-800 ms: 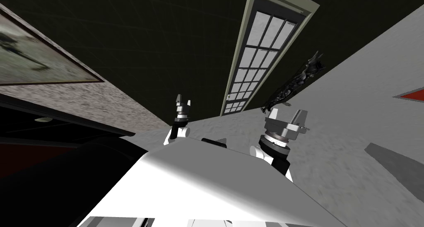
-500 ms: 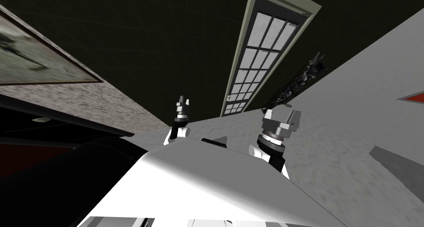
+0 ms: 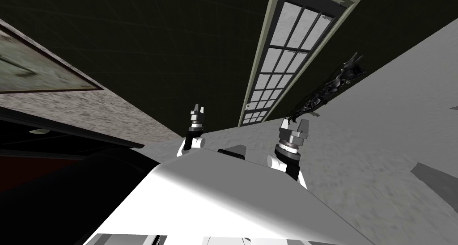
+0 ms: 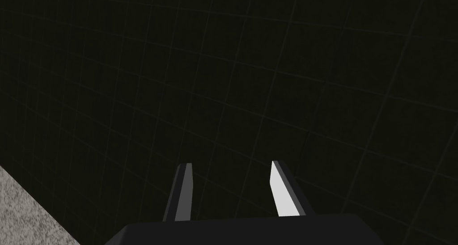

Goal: Pull the door open

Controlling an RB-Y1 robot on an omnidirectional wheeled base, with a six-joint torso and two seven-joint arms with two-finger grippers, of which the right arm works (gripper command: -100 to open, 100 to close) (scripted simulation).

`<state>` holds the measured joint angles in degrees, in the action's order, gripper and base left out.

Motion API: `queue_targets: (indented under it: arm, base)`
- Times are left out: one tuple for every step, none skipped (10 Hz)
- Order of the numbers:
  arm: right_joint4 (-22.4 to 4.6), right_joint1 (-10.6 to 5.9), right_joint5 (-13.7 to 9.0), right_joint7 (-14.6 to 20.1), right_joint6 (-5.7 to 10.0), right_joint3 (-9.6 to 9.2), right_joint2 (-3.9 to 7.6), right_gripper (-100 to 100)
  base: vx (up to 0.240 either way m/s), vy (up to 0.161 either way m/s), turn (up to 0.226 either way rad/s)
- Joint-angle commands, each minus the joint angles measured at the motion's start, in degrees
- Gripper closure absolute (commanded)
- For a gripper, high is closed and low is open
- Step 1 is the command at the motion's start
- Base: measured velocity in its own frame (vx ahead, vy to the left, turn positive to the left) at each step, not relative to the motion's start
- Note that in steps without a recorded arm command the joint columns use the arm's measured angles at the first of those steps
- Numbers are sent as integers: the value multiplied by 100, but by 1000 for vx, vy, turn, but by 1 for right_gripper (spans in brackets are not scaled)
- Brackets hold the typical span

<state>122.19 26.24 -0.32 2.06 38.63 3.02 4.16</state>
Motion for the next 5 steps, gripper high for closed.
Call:
queue_targets:
  arm:
    - [-200,-34,56,-157,74,-7,21,-100]
    - [-328,-77,91,-256,101,-5,36,-100]
    - [-456,-120,127,-354,128,-3,52,-100]
    - [-583,-163,162,-452,155,-1,67,-100]
    - [-717,-209,199,-555,183,1,82,-100]
  base:
    - [83,-7,25]
    - [89,-10,26]
    - [87,-19,27]
    - [106,-22,28]
    - [104,-19,31]
